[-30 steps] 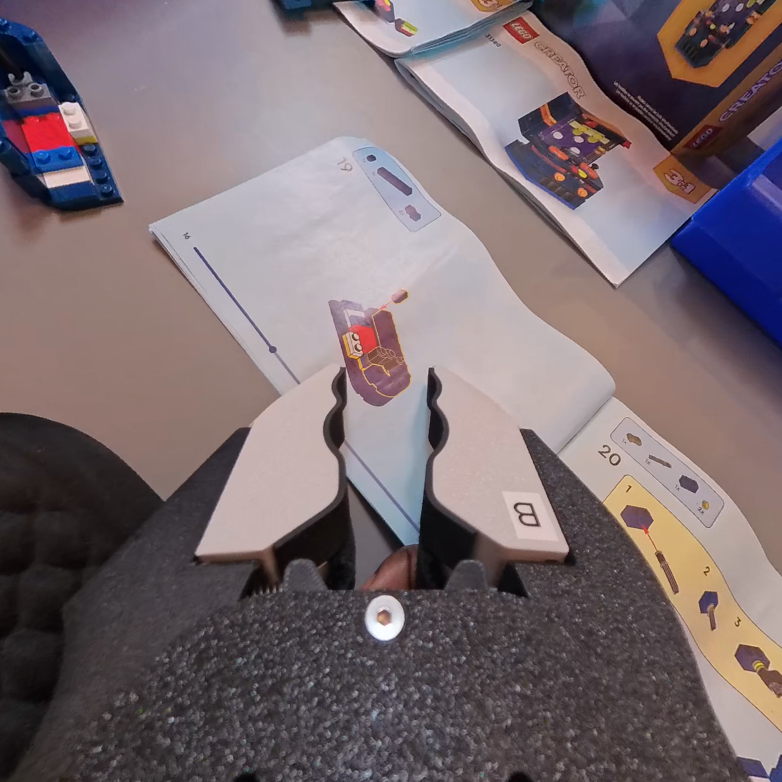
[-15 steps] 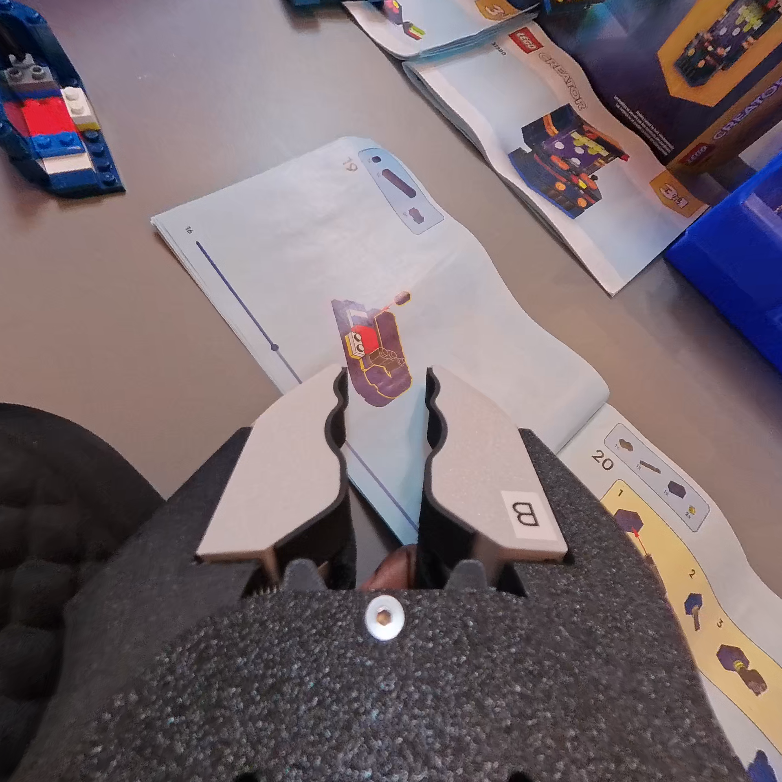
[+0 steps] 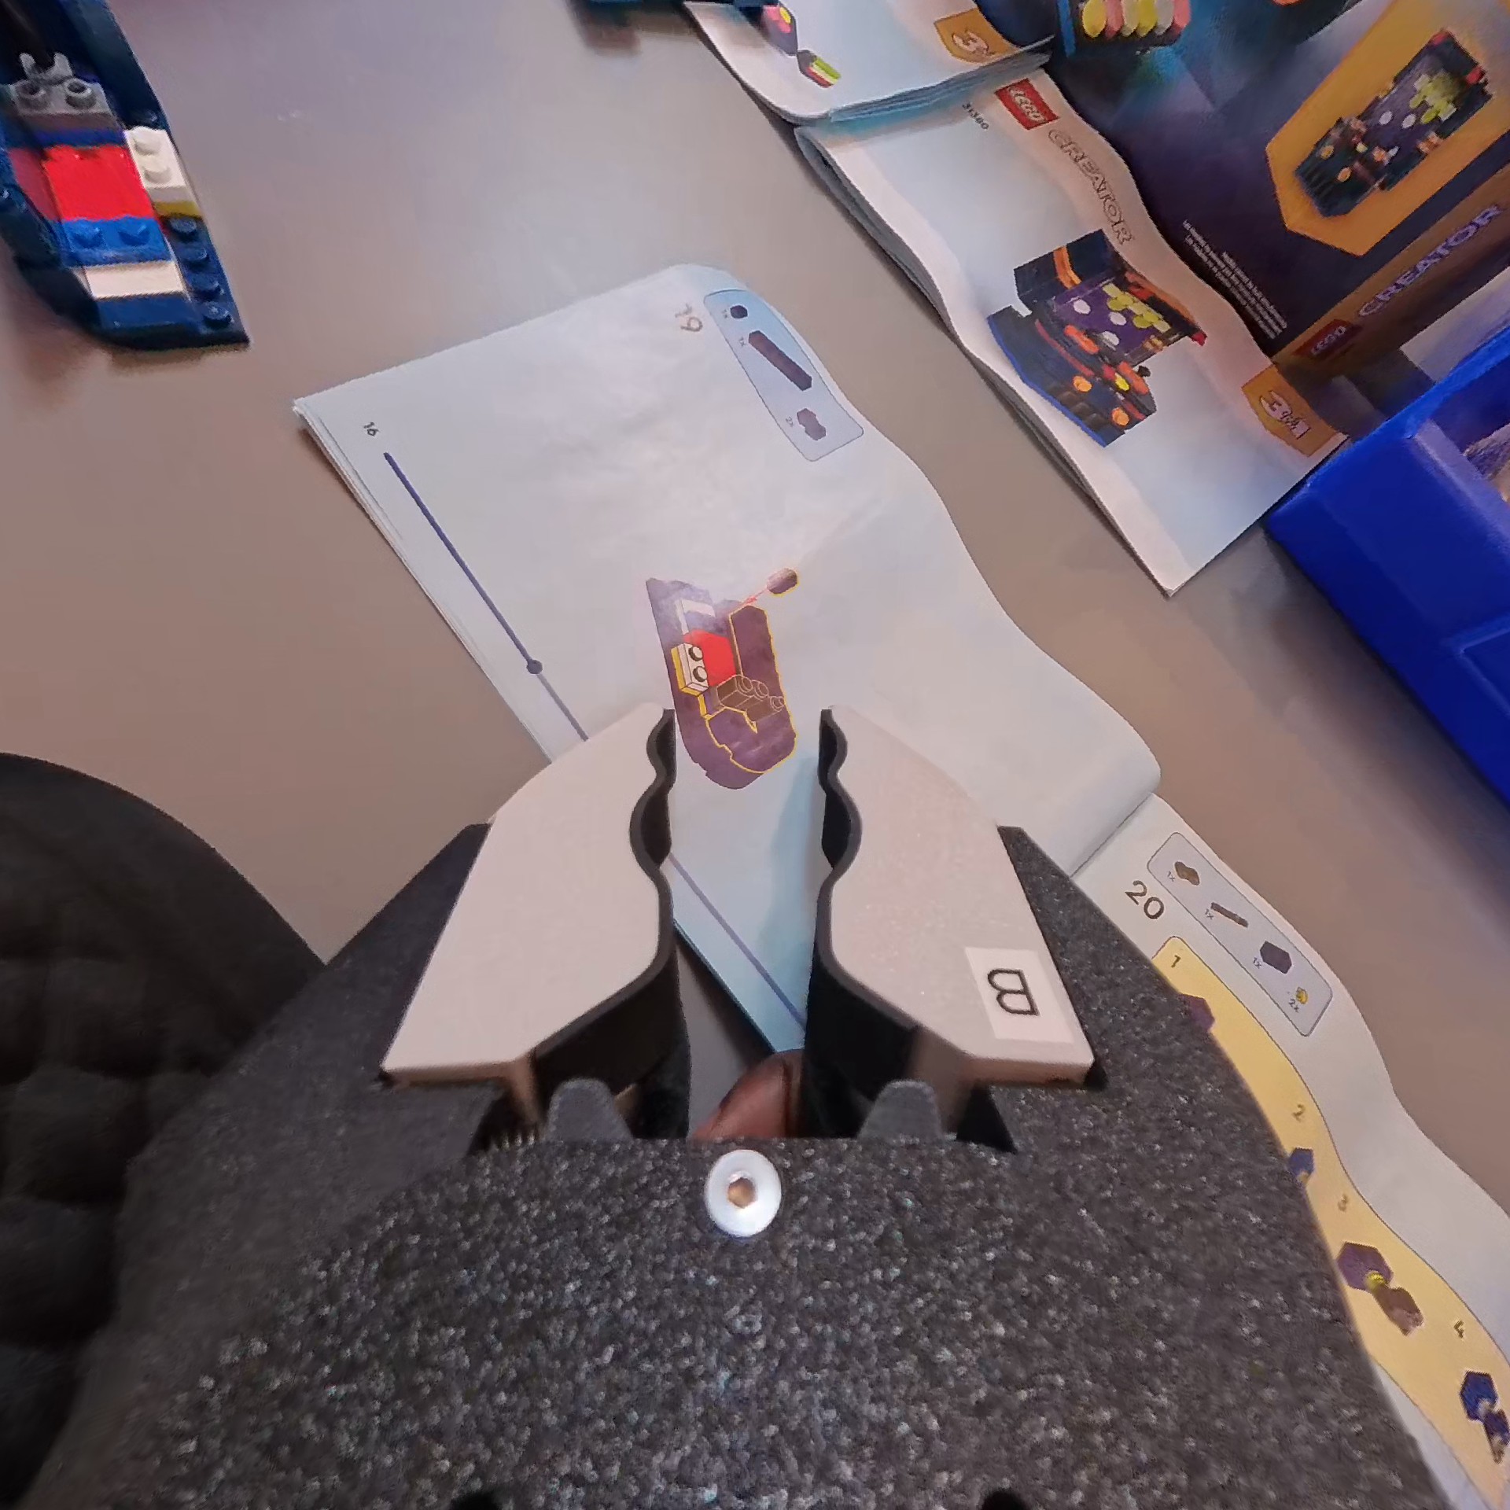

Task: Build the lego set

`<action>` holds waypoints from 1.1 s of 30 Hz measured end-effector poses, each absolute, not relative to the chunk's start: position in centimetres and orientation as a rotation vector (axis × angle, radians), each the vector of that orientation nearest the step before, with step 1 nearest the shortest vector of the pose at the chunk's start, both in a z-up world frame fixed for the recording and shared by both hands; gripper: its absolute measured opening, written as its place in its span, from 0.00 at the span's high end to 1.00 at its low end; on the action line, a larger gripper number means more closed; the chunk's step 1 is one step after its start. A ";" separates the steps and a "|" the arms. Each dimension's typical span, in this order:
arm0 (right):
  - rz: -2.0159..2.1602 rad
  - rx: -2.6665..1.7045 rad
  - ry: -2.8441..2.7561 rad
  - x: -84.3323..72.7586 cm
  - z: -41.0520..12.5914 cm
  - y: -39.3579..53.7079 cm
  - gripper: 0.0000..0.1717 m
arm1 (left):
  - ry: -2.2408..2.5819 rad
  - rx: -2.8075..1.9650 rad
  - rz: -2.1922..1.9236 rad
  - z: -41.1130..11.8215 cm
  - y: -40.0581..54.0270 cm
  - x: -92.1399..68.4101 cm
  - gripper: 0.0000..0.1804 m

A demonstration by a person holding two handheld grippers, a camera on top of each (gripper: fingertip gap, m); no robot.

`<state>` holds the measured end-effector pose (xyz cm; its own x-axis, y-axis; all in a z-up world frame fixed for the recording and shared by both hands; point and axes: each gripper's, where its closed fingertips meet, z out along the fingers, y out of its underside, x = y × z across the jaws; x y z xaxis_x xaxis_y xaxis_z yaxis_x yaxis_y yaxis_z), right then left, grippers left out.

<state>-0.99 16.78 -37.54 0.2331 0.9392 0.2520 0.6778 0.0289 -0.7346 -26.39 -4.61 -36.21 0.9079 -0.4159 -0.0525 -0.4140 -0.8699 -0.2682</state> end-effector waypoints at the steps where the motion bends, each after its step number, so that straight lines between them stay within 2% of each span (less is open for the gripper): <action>1: 0.402 -1.703 -1.519 -1.0 -37.5 16.8 0.81 | 0.601 -2.757 0.014 -35.8 -4.1 -26.4 0.91; 6: 0.373 -1.659 -1.522 -1.2 -36.9 16.7 0.77 | 0.434 -2.328 0.287 -29.7 0.3 -27.6 0.92; 9: 0.523 -1.650 -1.458 -2.0 -35.6 15.9 0.76 | 0.460 -1.919 0.349 -24.4 2.9 -24.0 0.92; 11: 0.610 -1.627 -1.400 -2.3 -34.4 15.5 0.77 | 0.513 -1.753 0.420 -22.8 4.2 -21.1 0.92; 16: 0.780 -1.522 -1.224 -2.5 -30.6 15.2 0.79 | 0.649 -1.456 0.366 -21.5 6.7 -12.1 0.92; 21: 1.111 -1.412 -1.087 -2.5 -26.8 13.3 0.85 | 0.729 -1.362 0.340 -21.8 7.6 -7.2 0.92; 25: 1.236 -1.422 -1.099 -3.0 -26.7 12.0 0.85 | 0.771 -1.352 0.496 -21.5 8.0 -7.5 0.92; 29: 1.305 -1.373 -1.140 -3.3 -26.1 10.4 0.86 | 0.805 -1.399 0.477 -21.7 8.3 -7.5 0.92; 33: 1.570 -1.284 -1.118 -3.3 -24.5 8.1 0.90 | 0.845 -1.411 0.477 -22.8 8.6 -6.7 0.92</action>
